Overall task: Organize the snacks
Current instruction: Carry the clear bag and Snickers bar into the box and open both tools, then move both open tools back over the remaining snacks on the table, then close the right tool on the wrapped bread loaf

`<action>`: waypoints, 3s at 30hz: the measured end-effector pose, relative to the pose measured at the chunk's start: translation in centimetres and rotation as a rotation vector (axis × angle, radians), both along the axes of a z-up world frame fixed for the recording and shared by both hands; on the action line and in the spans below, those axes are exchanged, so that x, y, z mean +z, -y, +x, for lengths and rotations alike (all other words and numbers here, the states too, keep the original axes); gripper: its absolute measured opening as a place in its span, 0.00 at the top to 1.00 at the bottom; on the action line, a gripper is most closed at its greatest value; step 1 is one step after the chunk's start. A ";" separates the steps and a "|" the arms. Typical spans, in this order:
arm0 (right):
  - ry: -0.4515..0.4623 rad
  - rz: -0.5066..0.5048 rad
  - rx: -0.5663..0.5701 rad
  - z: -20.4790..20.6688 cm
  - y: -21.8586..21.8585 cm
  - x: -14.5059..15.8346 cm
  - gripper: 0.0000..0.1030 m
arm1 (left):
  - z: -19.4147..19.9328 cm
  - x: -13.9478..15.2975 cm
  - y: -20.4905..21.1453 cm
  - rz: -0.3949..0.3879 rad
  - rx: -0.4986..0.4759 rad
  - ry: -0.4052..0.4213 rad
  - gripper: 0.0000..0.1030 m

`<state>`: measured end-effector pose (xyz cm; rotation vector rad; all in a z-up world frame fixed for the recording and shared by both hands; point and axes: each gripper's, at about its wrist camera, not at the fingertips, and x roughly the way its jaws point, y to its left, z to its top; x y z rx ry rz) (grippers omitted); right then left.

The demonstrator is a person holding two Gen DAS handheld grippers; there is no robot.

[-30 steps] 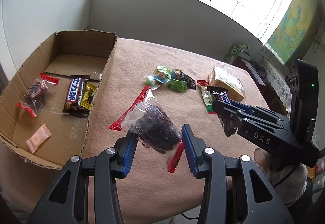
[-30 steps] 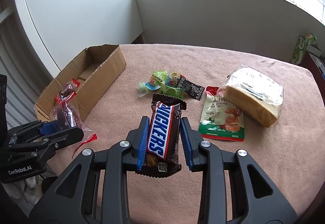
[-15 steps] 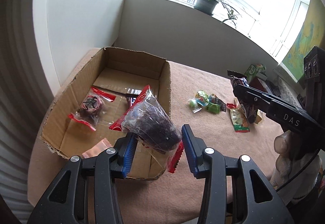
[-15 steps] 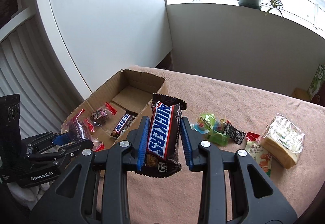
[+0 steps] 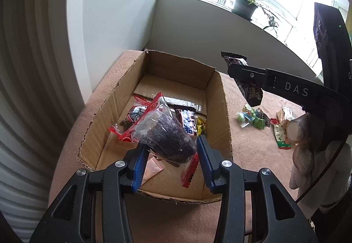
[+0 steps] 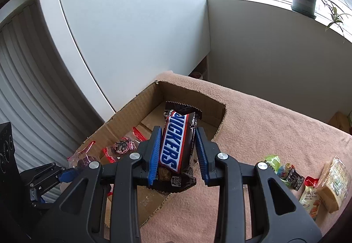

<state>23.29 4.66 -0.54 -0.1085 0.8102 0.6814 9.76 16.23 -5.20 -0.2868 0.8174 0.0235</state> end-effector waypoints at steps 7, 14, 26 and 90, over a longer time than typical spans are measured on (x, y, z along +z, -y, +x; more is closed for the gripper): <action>0.001 -0.013 -0.003 0.3 -0.7 -0.4 0.57 | 0.4 -0.2 -0.1 0.069 0.019 -0.018 0.58; 0.060 0.031 -0.049 0.0 1.5 1.2 0.02 | 0.2 -0.2 -0.2 0.091 0.040 -0.015 0.32; 0.066 0.017 -0.118 0.3 9.2 1.9 0.02 | 0.2 1.0 2.8 0.121 -0.013 0.017 0.32; -0.283 0.249 -0.368 11.0 38.6 -7.1 0.19 | 8.2 -3.4 26.2 -0.108 -0.425 -0.049 0.32</action>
